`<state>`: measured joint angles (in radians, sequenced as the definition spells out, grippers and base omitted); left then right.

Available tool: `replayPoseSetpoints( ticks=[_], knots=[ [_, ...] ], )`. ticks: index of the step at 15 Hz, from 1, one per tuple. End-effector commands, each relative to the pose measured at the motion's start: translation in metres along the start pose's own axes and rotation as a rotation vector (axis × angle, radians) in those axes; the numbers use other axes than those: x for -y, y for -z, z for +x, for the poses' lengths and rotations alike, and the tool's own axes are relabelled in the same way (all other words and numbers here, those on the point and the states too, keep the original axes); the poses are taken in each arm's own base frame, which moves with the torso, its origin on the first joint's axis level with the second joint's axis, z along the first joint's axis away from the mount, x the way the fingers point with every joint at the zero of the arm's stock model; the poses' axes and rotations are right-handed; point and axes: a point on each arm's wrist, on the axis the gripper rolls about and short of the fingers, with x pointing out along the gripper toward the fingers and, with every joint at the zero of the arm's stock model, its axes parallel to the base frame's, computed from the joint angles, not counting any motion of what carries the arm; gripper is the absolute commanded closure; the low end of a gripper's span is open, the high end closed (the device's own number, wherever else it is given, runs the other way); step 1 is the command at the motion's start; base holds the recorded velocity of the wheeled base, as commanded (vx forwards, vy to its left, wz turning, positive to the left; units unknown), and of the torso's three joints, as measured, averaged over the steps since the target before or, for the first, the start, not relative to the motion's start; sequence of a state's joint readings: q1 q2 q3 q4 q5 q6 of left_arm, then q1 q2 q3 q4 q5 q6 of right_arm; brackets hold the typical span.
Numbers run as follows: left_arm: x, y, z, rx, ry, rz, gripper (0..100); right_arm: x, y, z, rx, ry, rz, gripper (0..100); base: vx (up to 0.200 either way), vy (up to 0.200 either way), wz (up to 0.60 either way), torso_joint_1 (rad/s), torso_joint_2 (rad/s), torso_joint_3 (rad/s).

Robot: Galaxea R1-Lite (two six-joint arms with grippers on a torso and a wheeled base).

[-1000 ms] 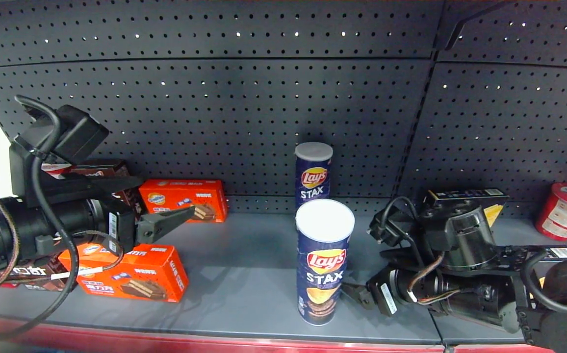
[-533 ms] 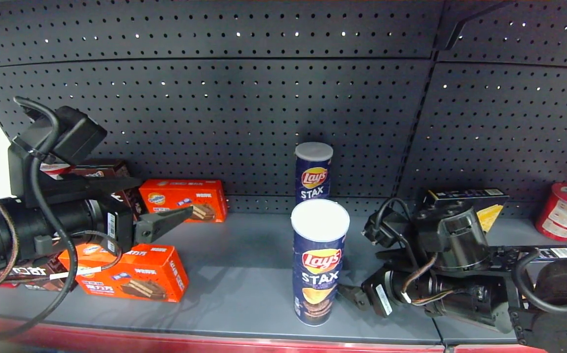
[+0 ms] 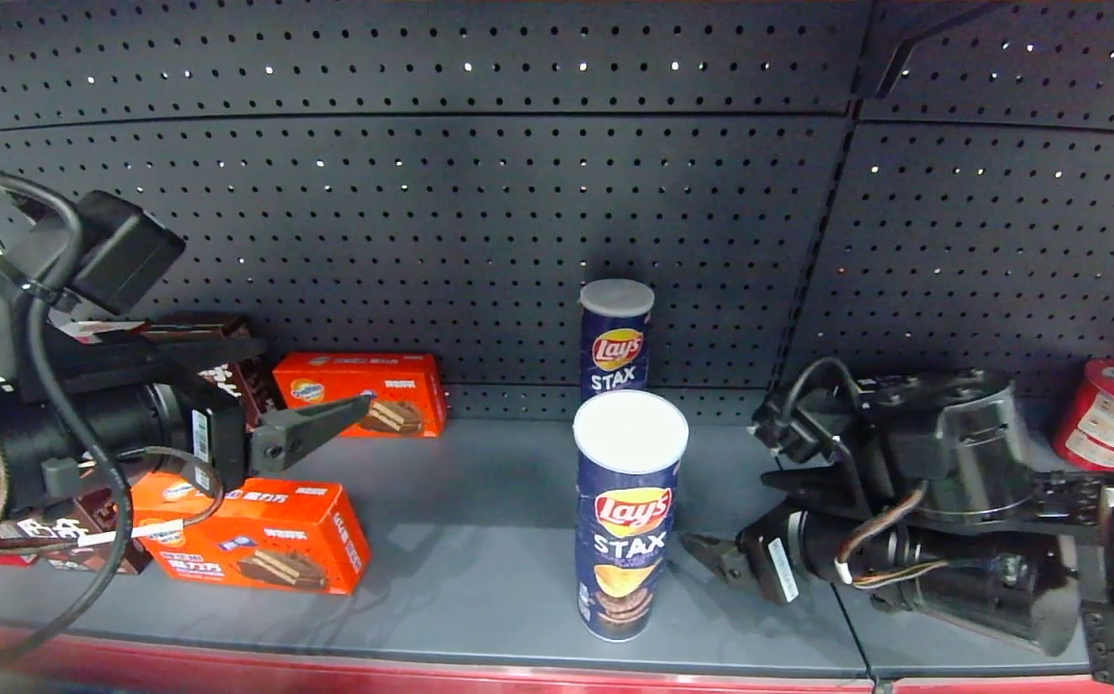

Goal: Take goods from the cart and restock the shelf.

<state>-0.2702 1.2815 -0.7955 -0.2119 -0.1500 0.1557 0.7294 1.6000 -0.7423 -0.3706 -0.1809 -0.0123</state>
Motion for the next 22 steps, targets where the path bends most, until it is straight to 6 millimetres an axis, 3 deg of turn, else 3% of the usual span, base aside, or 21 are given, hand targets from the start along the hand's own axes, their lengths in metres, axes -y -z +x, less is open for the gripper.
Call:
replayPoseSetpoints(
  ticks=[1,2,5,9,11,12,15,19,22],
  knots=[
    [0.001,-0.003,-0.012,0.034,-0.007,0.006,0,0.008,-0.014,-0.032,0.095,0.011,0.037,0,0.0,0.0,0.0,0.0,0.0,0.0],
    [0.001,-0.002,-0.028,0.063,-0.031,0.003,0,0.016,-0.02,-0.061,0.155,0.05,0.104,0,0.0,0.0,0.0,0.0,0.0,0.0],
    [-0.003,0.009,-0.057,0.093,-0.105,-0.007,0,0.036,-0.022,-0.096,0.236,0.12,0.167,0,0.0,0.0,0.0,0.0,0.0,0.0],
    [0.004,0.053,-0.104,0.113,-0.237,-0.069,0,0.067,0.005,-0.148,0.331,0.305,0.243,0,0.0,0.0,0.0,0.0,0.0,0.0],
    [0.005,0.057,-0.108,0.118,-0.247,-0.081,0,0.069,0.009,-0.153,0.341,0.331,0.252,0,0.0,0.0,0.0,0.0,0.0,0.0],
    [0.018,0.08,-0.132,0.157,-0.29,-0.105,0,0.076,0.032,-0.178,0.383,0.451,0.289,0,0.0,0.0,0.0,0.0,0.0,0.0],
    [0.032,0.104,-0.156,0.155,-0.361,-0.11,0,0.071,0.056,-0.199,0.426,0.526,0.303,0,0.0,0.0,0.0,0.0,0.0,0.0],
    [0.052,0.14,-0.186,0.138,-0.382,-0.118,0,0.062,0.095,-0.209,0.426,0.639,0.324,0,0.0,0.0,0.0,0.0,0.0,0.0],
    [0.061,0.171,-0.191,0.17,-0.398,-0.118,0,0.056,0.116,-0.215,0.435,0.684,0.3,0,0.0,0.0,0.0,0.0,0.0,0.0]
  ],
)
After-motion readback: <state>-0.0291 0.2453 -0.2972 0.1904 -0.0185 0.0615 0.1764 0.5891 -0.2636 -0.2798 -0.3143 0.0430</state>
